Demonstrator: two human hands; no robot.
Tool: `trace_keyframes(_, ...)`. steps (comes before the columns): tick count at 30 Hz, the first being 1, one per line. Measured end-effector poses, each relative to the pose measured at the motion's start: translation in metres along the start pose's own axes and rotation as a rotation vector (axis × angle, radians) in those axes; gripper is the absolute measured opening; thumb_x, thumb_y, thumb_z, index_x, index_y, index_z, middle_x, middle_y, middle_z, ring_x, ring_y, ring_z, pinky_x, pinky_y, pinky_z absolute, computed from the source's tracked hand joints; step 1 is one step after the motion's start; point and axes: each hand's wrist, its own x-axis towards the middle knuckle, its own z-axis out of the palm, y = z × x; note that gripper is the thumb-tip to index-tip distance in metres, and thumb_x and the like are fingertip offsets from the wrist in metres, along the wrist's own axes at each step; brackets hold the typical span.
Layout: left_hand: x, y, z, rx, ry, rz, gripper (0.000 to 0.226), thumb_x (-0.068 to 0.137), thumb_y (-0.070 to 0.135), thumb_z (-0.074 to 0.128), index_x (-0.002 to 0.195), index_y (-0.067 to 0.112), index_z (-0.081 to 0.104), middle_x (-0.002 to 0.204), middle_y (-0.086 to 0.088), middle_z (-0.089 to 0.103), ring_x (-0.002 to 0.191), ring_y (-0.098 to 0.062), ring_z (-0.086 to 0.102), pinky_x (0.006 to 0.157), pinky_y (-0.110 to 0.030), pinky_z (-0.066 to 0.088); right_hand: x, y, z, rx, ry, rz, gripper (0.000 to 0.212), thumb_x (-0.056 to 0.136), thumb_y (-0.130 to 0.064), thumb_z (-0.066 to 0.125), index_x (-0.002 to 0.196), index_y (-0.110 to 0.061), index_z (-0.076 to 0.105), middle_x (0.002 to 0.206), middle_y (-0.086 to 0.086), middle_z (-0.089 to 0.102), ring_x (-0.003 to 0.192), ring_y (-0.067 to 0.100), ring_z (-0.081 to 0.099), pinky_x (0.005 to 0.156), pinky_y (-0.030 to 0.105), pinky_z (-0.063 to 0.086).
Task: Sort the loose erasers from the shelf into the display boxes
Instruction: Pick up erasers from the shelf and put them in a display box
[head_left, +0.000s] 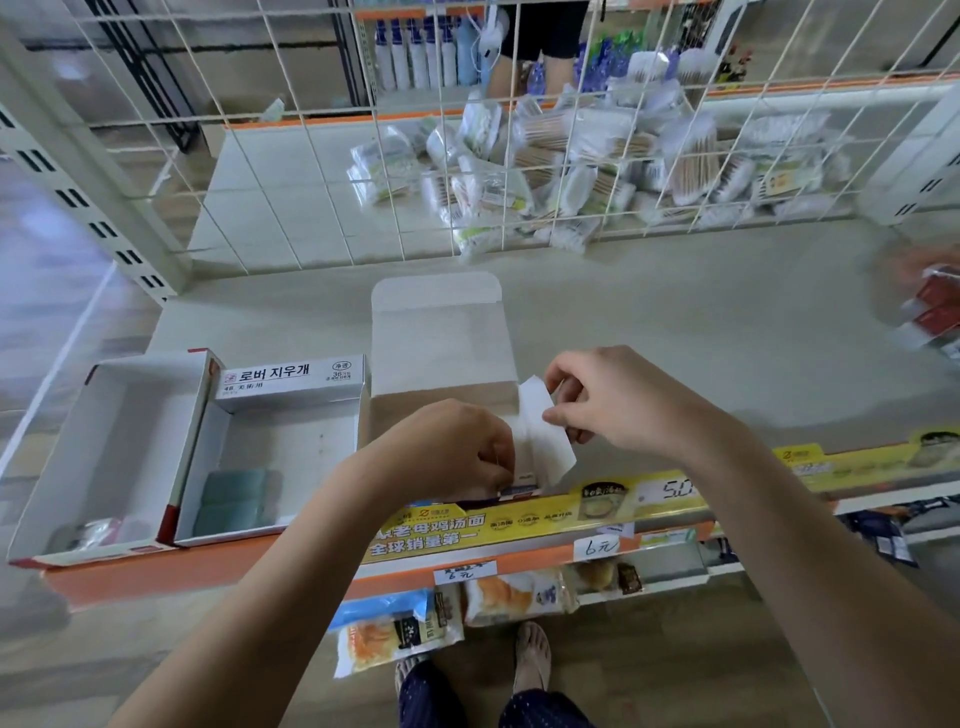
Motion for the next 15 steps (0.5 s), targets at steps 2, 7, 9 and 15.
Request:
trace_keyframes(2,0.001,0.0,-0.002,0.036,-0.011,0.031,0.01,0.082,0.029,0.063,0.09,0.028,0.07,0.078,0.014,0.063,0.074,-0.006,0.056,0.075,-0.027,0.051,-0.001,-0.002,0.0,0.006,0.006,0.011,0.014,0.088,-0.016,0.064,0.101,-0.016,0.059,0.079,-0.006,0.066,0.062,0.005,0.064,0.066,0.022,0.053)
trace_keyframes(7,0.004,0.004,-0.014,0.194,-0.021,0.129,0.015,0.087,0.034,0.058,0.099,0.03,0.065,0.091,0.013,0.063,0.086,-0.01,0.058,0.078,-0.027,0.049,-0.009,-0.006,-0.005,-0.004,0.024,0.065,0.015,0.09,-0.029,0.06,0.101,-0.02,0.062,0.084,-0.005,0.067,0.071,0.008,0.067,0.073,0.026,0.053)
trace_keyframes(9,0.009,0.006,-0.028,0.243,0.024,0.164,0.016,0.088,0.038,0.057,0.101,0.033,0.063,0.097,0.015,0.061,0.095,-0.008,0.056,0.082,-0.026,0.046,-0.013,-0.004,-0.011,-0.036,0.074,0.095,0.019,0.092,-0.033,0.056,0.104,-0.02,0.063,0.089,-0.005,0.066,0.079,0.009,0.065,0.076,0.026,0.052)
trace_keyframes(15,0.047,0.059,-0.066,0.431,0.271,0.359,0.02,0.091,0.041,0.049,0.105,0.032,0.059,0.107,0.009,0.059,0.105,-0.014,0.053,0.085,-0.03,0.043,-0.025,0.037,-0.035,-0.227,0.261,0.174,0.031,0.09,-0.025,0.056,0.12,-0.016,0.057,0.118,0.004,0.058,0.11,0.02,0.053,0.089,0.024,0.036)
